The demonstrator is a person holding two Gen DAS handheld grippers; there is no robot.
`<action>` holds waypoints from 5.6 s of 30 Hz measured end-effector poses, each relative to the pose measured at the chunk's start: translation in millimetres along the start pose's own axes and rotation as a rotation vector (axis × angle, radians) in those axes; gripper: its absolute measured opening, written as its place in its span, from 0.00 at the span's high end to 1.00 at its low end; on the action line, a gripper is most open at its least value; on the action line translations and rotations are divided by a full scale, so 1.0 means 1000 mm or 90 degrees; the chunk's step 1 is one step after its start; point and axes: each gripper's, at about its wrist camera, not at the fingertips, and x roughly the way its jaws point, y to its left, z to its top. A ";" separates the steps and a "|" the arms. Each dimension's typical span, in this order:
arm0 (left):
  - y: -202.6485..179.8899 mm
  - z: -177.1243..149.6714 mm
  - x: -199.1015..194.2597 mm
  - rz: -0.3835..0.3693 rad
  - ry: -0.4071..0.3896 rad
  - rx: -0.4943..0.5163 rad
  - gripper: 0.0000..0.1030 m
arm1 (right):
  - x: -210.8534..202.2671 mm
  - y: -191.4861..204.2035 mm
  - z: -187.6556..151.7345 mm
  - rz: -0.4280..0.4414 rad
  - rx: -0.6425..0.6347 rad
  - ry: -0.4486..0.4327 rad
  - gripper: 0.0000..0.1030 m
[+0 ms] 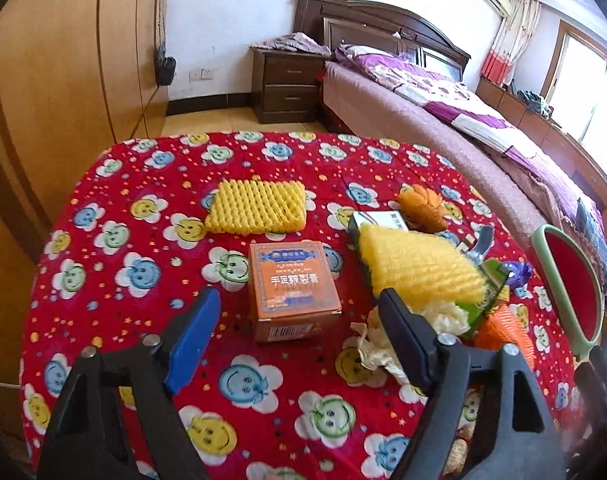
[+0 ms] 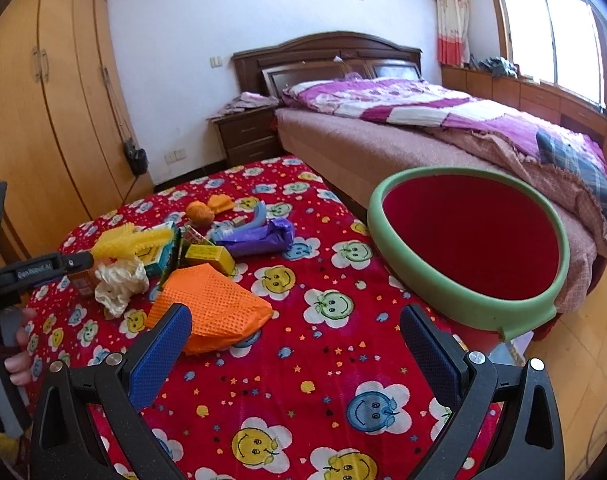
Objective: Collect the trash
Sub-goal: 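Grasp the brown cardboard box with the left tool while the right tool approaches the orange mesh net, then grasp the orange mesh net with the right tool and lift it, then drop the orange net and brown box into the red bucket with both tools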
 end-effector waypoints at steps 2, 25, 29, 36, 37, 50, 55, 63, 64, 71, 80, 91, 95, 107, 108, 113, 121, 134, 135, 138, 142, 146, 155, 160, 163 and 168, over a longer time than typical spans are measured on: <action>-0.002 -0.003 0.009 0.013 0.011 0.012 0.23 | 0.003 -0.001 0.001 0.009 0.012 0.014 0.00; 0.007 -0.009 -0.009 -0.055 0.004 -0.022 0.55 | 0.053 0.041 -0.007 0.051 -0.049 0.131 0.00; 0.004 -0.013 -0.025 -0.060 -0.012 -0.023 0.55 | 0.058 0.042 -0.010 0.052 -0.046 0.142 0.08; -0.003 -0.022 -0.047 -0.083 -0.030 -0.045 0.55 | 0.056 0.038 -0.006 0.078 -0.039 0.141 0.60; -0.005 -0.023 -0.049 -0.084 -0.030 -0.045 0.55 | 0.055 0.036 -0.006 0.088 -0.035 0.140 0.66; -0.033 -0.029 -0.073 -0.110 -0.044 -0.033 0.55 | 0.017 0.021 0.001 0.135 -0.014 0.061 0.97; -0.048 -0.029 -0.080 -0.126 -0.048 -0.018 0.55 | -0.006 0.009 0.009 0.139 0.001 0.016 1.00; -0.064 -0.032 -0.077 -0.139 -0.036 -0.005 0.55 | -0.013 0.001 0.013 0.133 0.002 0.022 0.76; -0.065 -0.034 -0.075 -0.139 -0.032 -0.004 0.55 | -0.011 0.000 0.012 0.131 0.009 0.027 0.63; -0.059 -0.044 -0.062 -0.118 -0.014 -0.006 0.55 | 0.008 0.009 0.006 0.111 -0.005 0.050 0.31; -0.049 -0.054 -0.042 -0.106 0.015 -0.011 0.55 | 0.040 0.023 0.000 0.091 -0.018 0.103 0.31; -0.055 -0.055 -0.043 -0.118 0.021 -0.005 0.55 | 0.055 0.020 -0.005 0.117 0.005 0.138 0.78; -0.060 -0.055 -0.046 -0.127 0.024 -0.004 0.55 | 0.045 0.011 -0.004 0.127 0.023 0.129 0.85; -0.091 -0.052 -0.060 -0.168 0.014 0.017 0.55 | -0.007 -0.032 0.010 0.104 0.056 0.051 0.85; -0.095 -0.051 -0.061 -0.175 0.012 0.021 0.55 | -0.009 -0.035 0.010 0.101 0.058 0.048 0.85; -0.121 -0.049 -0.067 -0.205 -0.005 0.056 0.55 | -0.018 -0.061 0.013 0.076 0.078 0.030 0.85; -0.180 -0.043 -0.060 -0.230 -0.001 0.133 0.55 | -0.029 -0.105 0.014 0.016 0.112 -0.010 0.85; -0.267 -0.034 -0.018 -0.270 0.035 0.209 0.55 | -0.026 -0.174 0.014 -0.077 0.171 -0.037 0.82; -0.273 -0.033 -0.015 -0.273 0.037 0.215 0.55 | -0.025 -0.179 0.013 -0.079 0.174 -0.037 0.82; -0.289 -0.034 -0.007 -0.285 0.045 0.229 0.55 | -0.020 -0.189 0.013 -0.083 0.183 -0.033 0.82; -0.307 -0.034 0.000 -0.296 0.045 0.252 0.55 | -0.013 -0.197 0.012 -0.083 0.192 -0.030 0.79; -0.317 -0.031 0.003 -0.304 0.042 0.263 0.53 | -0.011 -0.204 0.012 -0.080 0.200 -0.034 0.72; -0.314 -0.027 0.001 -0.319 0.032 0.242 0.44 | -0.013 -0.203 0.011 -0.074 0.208 -0.045 0.54; -0.312 -0.027 -0.009 -0.323 0.013 0.246 0.43 | -0.022 -0.202 0.011 -0.083 0.212 -0.057 0.52; -0.310 -0.027 -0.016 -0.327 0.008 0.244 0.43 | -0.028 -0.201 0.010 -0.087 0.214 -0.062 0.52; -0.300 -0.029 -0.024 -0.322 0.009 0.236 0.43 | -0.038 -0.193 0.009 -0.086 0.207 -0.065 0.52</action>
